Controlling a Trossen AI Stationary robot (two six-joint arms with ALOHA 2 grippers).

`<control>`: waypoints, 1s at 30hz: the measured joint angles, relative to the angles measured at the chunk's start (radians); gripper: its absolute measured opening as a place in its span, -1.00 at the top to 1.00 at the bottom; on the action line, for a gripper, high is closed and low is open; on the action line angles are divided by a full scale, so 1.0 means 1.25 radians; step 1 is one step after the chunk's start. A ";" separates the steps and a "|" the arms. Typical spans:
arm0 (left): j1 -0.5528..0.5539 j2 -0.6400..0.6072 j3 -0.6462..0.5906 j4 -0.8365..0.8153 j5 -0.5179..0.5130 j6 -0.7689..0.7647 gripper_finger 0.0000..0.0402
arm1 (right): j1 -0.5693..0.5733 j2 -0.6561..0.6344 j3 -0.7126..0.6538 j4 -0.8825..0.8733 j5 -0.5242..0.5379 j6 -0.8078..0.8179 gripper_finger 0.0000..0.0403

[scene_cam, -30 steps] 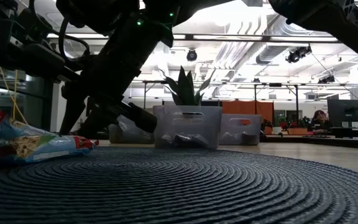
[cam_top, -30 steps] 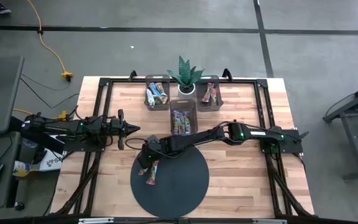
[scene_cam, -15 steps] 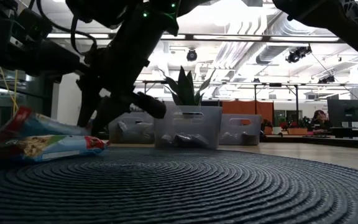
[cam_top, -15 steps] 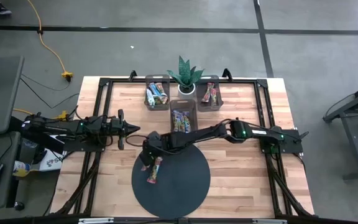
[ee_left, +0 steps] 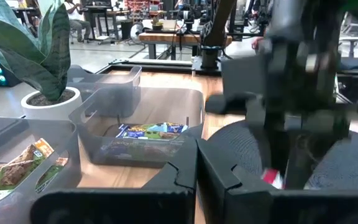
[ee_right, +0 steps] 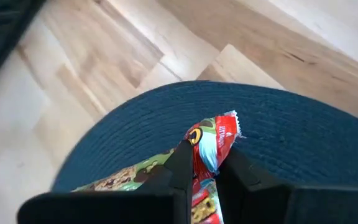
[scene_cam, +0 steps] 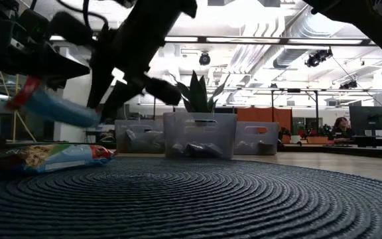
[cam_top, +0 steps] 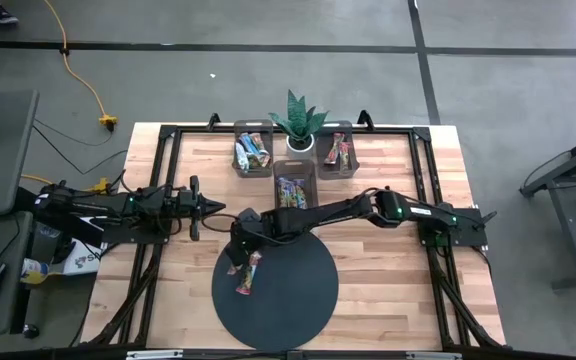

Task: Pick and place Granola Bars by type
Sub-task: Put the red granola bar into the right black bin

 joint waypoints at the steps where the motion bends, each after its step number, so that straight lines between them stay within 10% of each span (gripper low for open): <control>1: 0.000 0.000 0.000 -0.001 0.000 0.000 0.99 | 0.000 -0.006 0.000 -0.002 0.001 0.000 0.84; 30: 0.000 0.000 0.000 -0.002 0.000 0.000 0.99 | 0.029 -0.279 0.002 -0.209 0.172 0.022 0.84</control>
